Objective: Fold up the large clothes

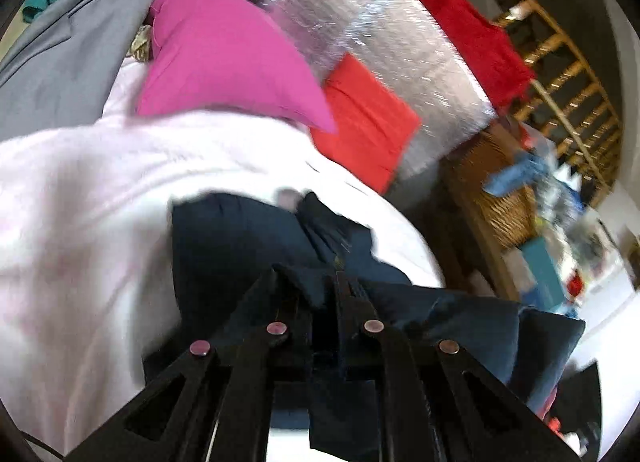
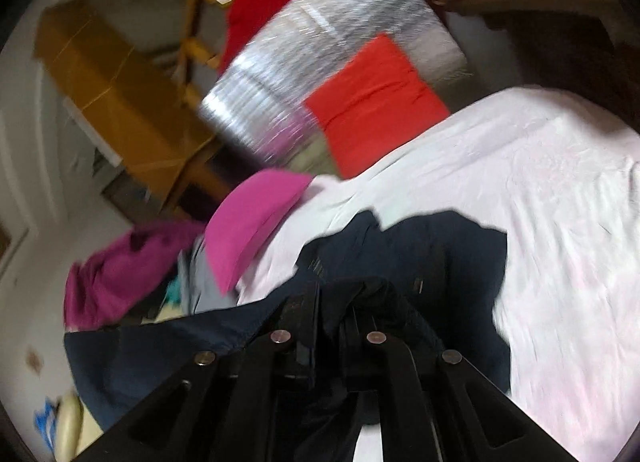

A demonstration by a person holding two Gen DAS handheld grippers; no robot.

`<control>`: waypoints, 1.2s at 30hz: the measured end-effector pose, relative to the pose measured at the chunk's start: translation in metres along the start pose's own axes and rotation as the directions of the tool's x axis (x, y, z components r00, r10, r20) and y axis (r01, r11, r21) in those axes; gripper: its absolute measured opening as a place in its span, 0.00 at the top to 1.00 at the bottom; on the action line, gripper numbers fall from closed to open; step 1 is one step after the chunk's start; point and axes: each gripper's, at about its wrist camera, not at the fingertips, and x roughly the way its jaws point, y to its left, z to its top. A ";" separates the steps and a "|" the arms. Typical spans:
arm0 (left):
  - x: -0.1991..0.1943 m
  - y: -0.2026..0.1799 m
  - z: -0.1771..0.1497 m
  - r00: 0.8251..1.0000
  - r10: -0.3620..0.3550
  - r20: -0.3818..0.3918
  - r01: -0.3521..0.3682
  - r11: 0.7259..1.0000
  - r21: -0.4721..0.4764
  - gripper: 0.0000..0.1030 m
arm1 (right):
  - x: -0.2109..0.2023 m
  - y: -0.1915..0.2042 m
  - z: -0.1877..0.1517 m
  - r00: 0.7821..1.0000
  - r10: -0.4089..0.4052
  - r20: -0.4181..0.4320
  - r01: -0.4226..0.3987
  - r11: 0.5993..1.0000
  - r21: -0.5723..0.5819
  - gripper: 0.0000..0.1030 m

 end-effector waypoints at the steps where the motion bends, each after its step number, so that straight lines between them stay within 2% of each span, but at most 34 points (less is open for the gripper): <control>1: 0.017 0.007 0.009 1.000 0.021 -0.003 -0.021 1.000 -0.014 0.92 | 0.024 -0.007 0.007 1.000 -0.012 0.002 0.012 0.999 0.031 0.93; 5: 0.093 0.030 0.031 0.992 0.107 -0.060 -0.111 0.992 -0.065 0.92 | 0.108 -0.058 0.038 0.998 -0.041 -0.051 0.051 0.979 0.199 0.93; 8: 0.128 0.054 0.035 0.986 0.130 -0.102 -0.142 0.983 -0.120 0.91 | 0.142 -0.085 0.040 0.994 -0.059 -0.089 0.080 0.965 0.250 0.90; 10: 0.138 0.074 0.036 0.987 0.100 -0.126 -0.123 0.974 -0.191 0.89 | 0.163 -0.109 0.042 0.993 -0.009 -0.116 0.051 0.929 0.366 0.87; 12: 0.143 0.081 0.033 0.988 0.070 -0.140 -0.102 0.966 -0.238 0.86 | 0.173 -0.130 0.039 0.991 0.065 -0.118 0.000 0.874 0.485 0.81; 14: 0.132 0.082 0.031 0.992 0.026 -0.120 -0.057 0.961 -0.269 0.74 | 0.176 -0.146 0.040 0.984 0.154 -0.086 -0.078 0.816 0.573 0.73; 15: 0.124 0.079 0.029 0.996 -0.020 -0.092 -0.008 0.956 -0.293 0.68 | 0.174 -0.149 0.039 0.981 0.185 -0.062 -0.114 0.798 0.591 0.68; 16: 0.116 0.078 0.029 0.996 -0.057 -0.063 0.035 0.952 -0.304 0.58 | 0.171 -0.148 0.038 0.979 0.200 -0.048 -0.133 0.795 0.592 0.61; 17: 0.109 0.077 0.028 0.996 -0.078 -0.035 0.063 0.948 -0.311 0.45 | 0.163 -0.146 0.038 0.976 0.218 -0.023 -0.163 0.795 0.585 0.55; 18: 0.092 0.073 0.026 0.996 -0.088 0.031 0.093 0.945 -0.314 0.37 | 0.154 -0.142 0.036 0.974 0.226 -0.001 -0.184 0.795 0.578 0.39; 19: 0.079 0.071 0.025 0.993 -0.089 0.075 0.109 0.944 -0.311 0.24 | 0.145 -0.140 0.035 0.977 0.212 0.028 -0.190 0.802 0.566 0.25; 20: 0.061 0.067 0.019 0.987 -0.078 0.142 0.118 0.947 -0.298 0.21 | 0.125 -0.136 0.034 0.983 0.167 0.082 -0.185 0.824 0.536 0.24; 21: 0.050 0.063 0.013 0.984 -0.061 0.169 0.108 0.952 -0.285 0.21 | 0.114 -0.136 0.034 0.982 0.153 0.107 -0.187 0.834 0.519 0.24; 23: 0.035 0.059 -0.005 0.985 -0.026 0.173 0.075 0.956 -0.284 0.21 | 0.083 -0.135 0.032 0.983 0.137 0.126 -0.182 0.854 0.488 0.24; 25: 0.027 0.061 -0.025 0.986 -0.015 0.165 0.067 0.947 -0.313 0.21 | 0.064 -0.131 0.024 0.986 0.117 0.118 -0.159 0.866 0.473 0.24; 29: 0.022 0.072 -0.064 0.995 0.051 0.089 -0.012 0.920 -0.391 0.21 | 0.037 -0.123 -0.003 0.995 0.067 0.075 -0.093 0.890 0.445 0.24; 31: 0.019 0.075 -0.071 0.994 0.085 0.074 -0.051 0.922 -0.384 0.21 | 0.034 -0.118 -0.009 0.999 0.016 0.042 -0.033 0.906 0.423 0.24; 33: 0.017 0.079 -0.074 0.994 0.084 0.070 -0.051 0.923 -0.382 0.21 | 0.032 -0.114 -0.016 0.999 -0.031 0.021 0.021 0.927 0.375 0.24; 36: 0.024 0.084 -0.073 0.994 0.097 0.051 -0.071 0.923 -0.379 0.21 | 0.040 -0.117 -0.023 0.995 -0.097 -0.004 0.093 0.937 0.337 0.24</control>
